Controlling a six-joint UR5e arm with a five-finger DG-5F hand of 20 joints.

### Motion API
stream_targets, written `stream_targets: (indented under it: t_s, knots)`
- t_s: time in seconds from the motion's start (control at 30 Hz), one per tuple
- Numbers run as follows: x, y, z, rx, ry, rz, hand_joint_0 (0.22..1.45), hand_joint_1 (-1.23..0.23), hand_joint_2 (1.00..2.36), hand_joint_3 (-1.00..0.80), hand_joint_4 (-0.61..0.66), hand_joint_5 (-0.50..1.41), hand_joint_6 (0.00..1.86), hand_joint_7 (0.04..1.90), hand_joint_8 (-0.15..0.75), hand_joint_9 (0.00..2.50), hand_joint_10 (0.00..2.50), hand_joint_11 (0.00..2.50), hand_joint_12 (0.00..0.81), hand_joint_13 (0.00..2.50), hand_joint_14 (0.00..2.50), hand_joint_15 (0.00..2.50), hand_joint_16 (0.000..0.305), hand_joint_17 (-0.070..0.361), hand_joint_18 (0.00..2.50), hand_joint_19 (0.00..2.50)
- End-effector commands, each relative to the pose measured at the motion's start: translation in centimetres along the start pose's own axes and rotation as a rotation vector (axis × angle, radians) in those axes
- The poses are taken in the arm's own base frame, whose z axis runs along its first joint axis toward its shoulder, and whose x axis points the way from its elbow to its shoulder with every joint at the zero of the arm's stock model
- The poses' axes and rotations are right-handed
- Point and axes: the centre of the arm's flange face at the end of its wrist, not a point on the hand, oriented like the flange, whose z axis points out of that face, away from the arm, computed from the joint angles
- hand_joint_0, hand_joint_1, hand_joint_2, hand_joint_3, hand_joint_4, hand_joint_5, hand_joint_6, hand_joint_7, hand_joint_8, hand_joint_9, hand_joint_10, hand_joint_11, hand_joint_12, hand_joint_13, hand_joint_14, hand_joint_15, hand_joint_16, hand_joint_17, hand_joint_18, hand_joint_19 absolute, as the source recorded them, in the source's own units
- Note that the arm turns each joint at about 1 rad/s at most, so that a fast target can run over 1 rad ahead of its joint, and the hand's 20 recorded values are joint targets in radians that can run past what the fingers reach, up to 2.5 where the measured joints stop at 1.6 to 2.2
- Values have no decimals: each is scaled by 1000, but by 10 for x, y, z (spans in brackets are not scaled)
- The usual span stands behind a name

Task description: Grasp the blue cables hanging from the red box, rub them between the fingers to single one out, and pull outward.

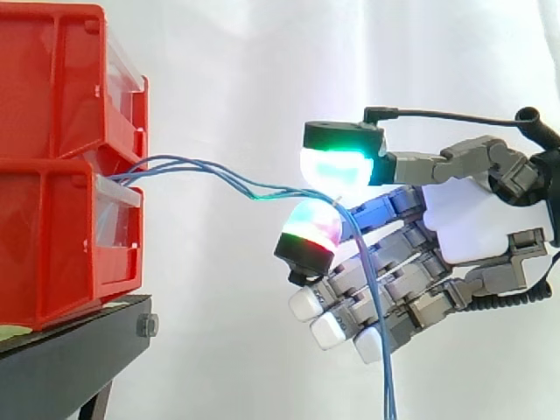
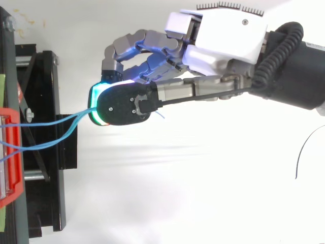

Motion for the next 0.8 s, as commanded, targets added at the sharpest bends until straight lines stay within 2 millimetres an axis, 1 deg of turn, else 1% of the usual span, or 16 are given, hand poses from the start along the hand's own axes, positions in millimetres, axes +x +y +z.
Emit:
stream_targets:
  t_s: [0.0,0.07,0.2,0.37,0.4,0.53,0.77]
  knots:
    - [0,0,0,0,0,3,626,-590,1013,-285,215,-138,659,1062,244,851,9,414,328,777,15,361,44,99,642,521]
    - [-1,2,0,-2,-1,4,631,-622,1015,-213,216,-139,662,1056,245,854,9,414,333,780,13,357,45,101,648,524]
    - [0,2,0,-2,0,4,639,-656,1014,-194,232,-140,665,1040,251,856,9,405,339,786,13,356,46,105,662,514]
    - [0,0,0,2,0,2,600,-676,1011,-339,220,-141,658,1064,243,848,11,419,330,779,13,358,45,100,652,523]
    - [0,0,0,2,0,2,601,-676,1010,-343,220,-141,658,1066,243,848,9,420,331,778,14,361,45,101,652,525]
    - [0,1,0,-1,0,3,567,-631,1003,-445,227,-141,659,1060,246,849,9,419,336,779,14,361,46,102,659,521]
    - [0,0,0,0,0,3,543,-597,1001,-489,241,-138,654,1070,256,858,9,418,344,786,12,359,47,105,666,516]
